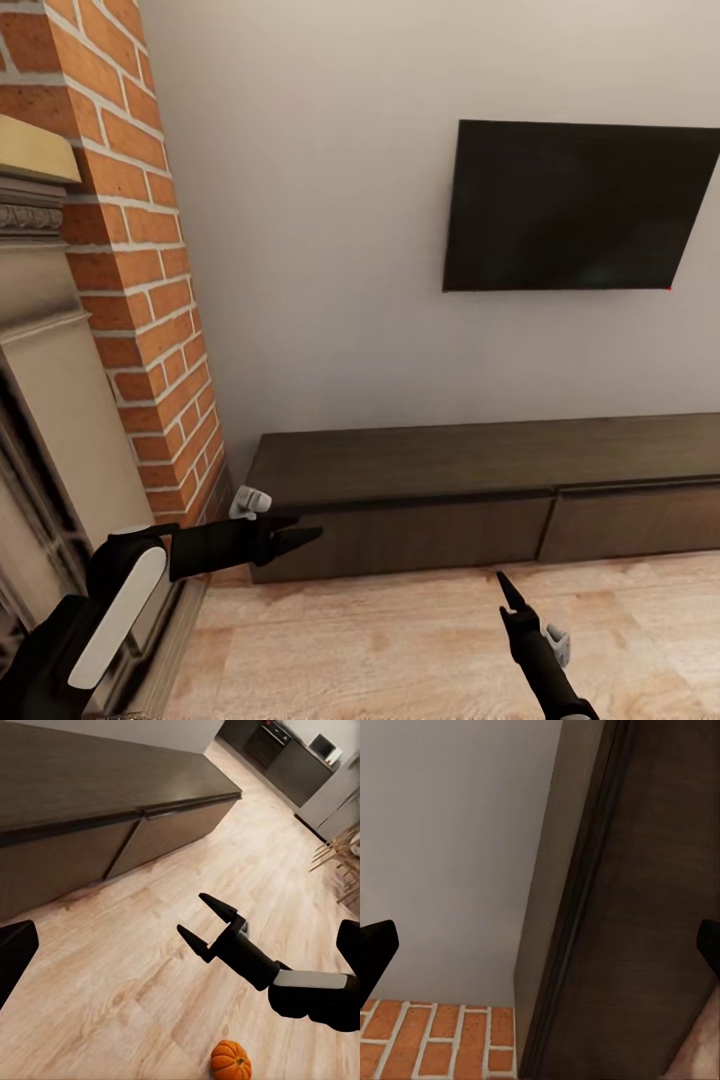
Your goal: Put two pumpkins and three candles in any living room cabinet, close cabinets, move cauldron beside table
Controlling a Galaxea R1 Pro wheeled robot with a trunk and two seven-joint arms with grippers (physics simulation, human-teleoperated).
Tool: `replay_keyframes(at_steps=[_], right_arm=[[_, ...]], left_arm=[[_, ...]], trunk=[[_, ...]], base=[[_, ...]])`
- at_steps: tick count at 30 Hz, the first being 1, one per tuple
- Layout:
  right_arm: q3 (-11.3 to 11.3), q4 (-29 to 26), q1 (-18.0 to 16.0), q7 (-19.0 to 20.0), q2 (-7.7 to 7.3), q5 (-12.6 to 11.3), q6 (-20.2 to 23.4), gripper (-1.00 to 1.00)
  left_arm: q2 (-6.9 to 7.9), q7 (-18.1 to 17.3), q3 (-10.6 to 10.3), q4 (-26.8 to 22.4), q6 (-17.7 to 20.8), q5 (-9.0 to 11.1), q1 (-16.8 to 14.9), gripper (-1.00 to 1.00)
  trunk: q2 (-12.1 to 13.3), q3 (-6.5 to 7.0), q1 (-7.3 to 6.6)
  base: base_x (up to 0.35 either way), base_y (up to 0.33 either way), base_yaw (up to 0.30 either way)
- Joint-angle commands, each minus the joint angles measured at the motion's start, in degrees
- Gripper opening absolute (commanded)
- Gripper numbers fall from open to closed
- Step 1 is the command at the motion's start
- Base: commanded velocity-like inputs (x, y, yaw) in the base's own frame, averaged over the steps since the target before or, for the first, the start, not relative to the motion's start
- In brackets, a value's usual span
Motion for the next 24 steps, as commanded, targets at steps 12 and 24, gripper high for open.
replay_keyframes(at_steps=[12,24], right_arm=[[0.3,0.1,0.0,0.2,0.05,-0.6,0.3,1.0],[0.2,0.1,0.0,0.4,-0.06,-1.0,0.4,1.0]], left_arm=[[-0.01,-0.5,0.1,0.0,0.3,0.2,0.1,1.0],[-0.04,-1.7,0.0,0.0,0.3,0.2,0.0,1.0]], trunk=[[-0.8,-0.42,0.44],[-0.8,-0.42,0.44]], base=[[0.0,0.0,0.0],[0.215,-0.031,0.0]])
